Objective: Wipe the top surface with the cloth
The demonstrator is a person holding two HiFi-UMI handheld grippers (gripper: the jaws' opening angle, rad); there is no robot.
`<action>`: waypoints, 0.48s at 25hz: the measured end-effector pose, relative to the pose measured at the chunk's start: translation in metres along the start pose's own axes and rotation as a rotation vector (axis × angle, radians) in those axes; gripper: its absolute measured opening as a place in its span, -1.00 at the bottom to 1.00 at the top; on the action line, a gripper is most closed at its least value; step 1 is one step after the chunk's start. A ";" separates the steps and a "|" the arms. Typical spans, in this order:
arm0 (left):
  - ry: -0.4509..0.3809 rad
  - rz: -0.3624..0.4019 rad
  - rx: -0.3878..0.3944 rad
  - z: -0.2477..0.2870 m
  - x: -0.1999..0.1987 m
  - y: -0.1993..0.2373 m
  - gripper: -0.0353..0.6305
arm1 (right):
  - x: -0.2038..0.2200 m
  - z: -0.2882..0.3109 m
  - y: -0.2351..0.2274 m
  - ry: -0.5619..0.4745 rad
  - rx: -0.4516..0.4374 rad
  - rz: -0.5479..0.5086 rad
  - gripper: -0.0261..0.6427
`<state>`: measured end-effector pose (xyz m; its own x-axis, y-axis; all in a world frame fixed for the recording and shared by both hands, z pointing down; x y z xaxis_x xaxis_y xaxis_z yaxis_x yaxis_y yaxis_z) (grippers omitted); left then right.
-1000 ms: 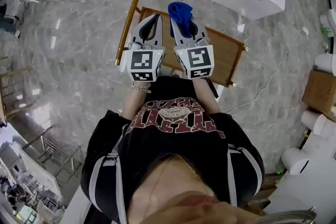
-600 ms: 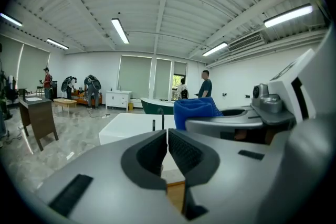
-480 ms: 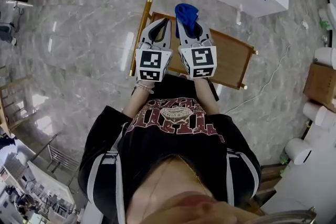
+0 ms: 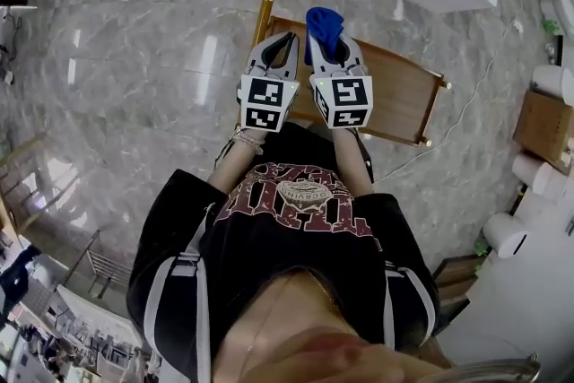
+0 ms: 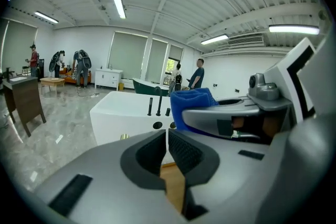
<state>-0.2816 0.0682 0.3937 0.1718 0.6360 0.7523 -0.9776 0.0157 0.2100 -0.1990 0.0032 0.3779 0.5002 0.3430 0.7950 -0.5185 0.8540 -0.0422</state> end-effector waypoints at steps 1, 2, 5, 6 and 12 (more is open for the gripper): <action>0.016 -0.010 -0.004 0.004 0.005 0.001 -0.75 | 0.003 0.005 -0.001 0.015 -0.007 -0.005 -0.76; 0.032 -0.018 -0.010 0.008 0.010 0.002 -0.75 | 0.006 0.009 -0.003 0.029 -0.016 -0.013 -0.76; 0.076 -0.050 -0.035 0.021 0.022 0.001 -0.75 | 0.015 0.023 -0.011 0.069 -0.057 -0.029 -0.76; 0.089 -0.061 -0.047 0.025 0.026 0.000 -0.75 | 0.018 0.027 -0.014 0.082 -0.074 -0.031 -0.76; 0.140 -0.142 -0.124 0.049 0.052 -0.007 -0.75 | 0.040 0.056 -0.022 0.152 -0.189 -0.073 -0.76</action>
<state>-0.2595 0.0632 0.4624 0.2982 0.7217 0.6246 -0.9539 0.2013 0.2228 -0.2062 -0.0234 0.4445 0.6378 0.3203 0.7005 -0.3453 0.9318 -0.1117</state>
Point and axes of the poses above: the fingertips, and each gripper's own axes: z forward along the fingers, y to its left, x out of its underside, the point moved 7 cm from there along -z, backward along the fingers, and after that the axes turned 12 degrees about y, right-handed, at the moved point
